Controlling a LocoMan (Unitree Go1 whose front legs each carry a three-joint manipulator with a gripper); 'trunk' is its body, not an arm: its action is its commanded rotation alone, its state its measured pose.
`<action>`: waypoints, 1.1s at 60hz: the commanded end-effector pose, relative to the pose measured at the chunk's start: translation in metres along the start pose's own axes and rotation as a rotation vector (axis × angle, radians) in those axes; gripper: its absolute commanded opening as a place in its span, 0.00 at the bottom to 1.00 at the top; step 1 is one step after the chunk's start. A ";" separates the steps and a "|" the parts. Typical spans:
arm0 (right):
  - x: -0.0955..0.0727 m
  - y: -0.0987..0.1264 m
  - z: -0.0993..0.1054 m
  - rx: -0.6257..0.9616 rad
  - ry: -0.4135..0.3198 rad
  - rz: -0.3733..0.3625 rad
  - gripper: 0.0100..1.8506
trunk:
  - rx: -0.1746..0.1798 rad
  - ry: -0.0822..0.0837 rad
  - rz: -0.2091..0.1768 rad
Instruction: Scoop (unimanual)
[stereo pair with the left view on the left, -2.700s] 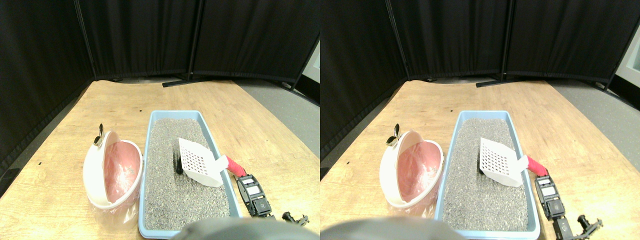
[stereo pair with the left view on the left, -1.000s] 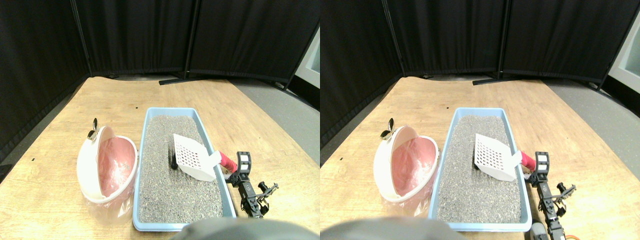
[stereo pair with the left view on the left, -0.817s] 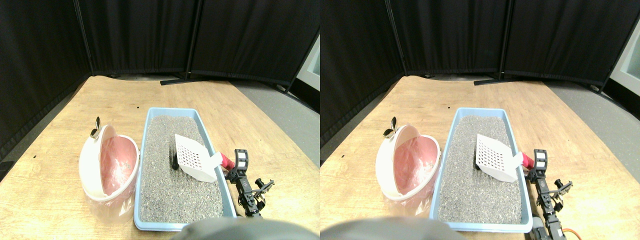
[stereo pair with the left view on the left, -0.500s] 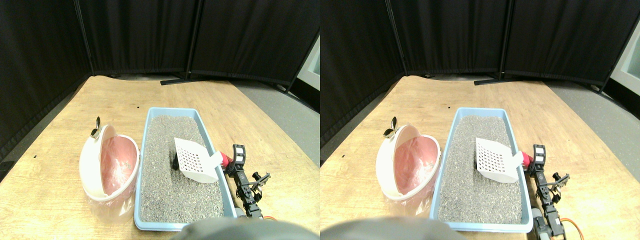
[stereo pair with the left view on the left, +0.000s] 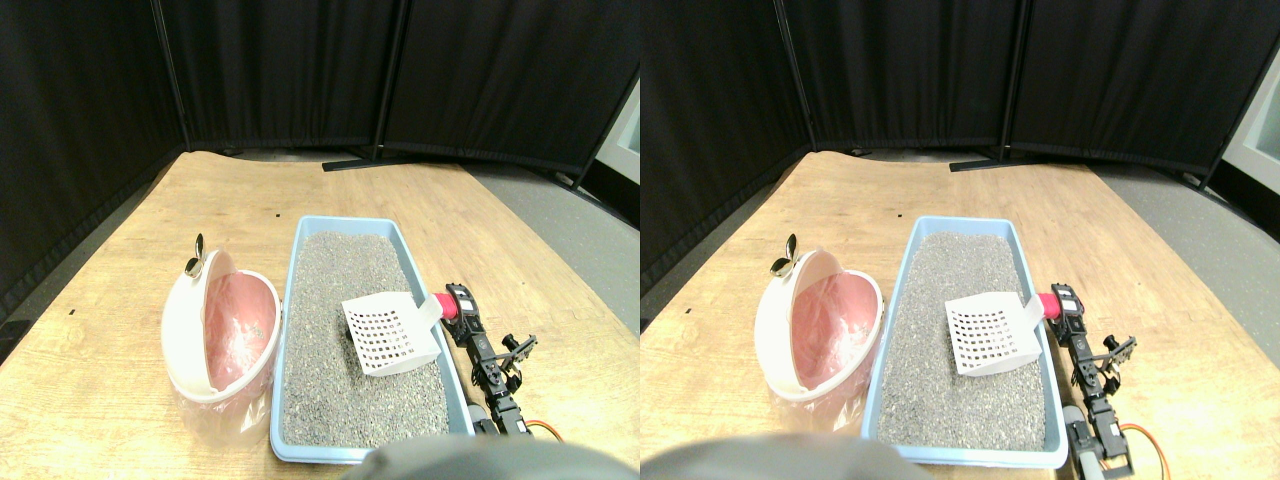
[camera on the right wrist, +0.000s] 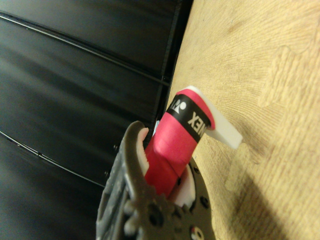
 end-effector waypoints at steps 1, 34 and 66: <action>0.001 -0.004 0.006 -0.037 -0.029 -0.054 0.03 | -0.015 0.012 0.009; -0.011 0.007 0.085 -0.357 -0.189 0.142 0.03 | -0.065 0.010 0.013; 0.019 0.002 0.136 -0.531 -0.199 0.234 0.03 | -0.127 0.031 0.063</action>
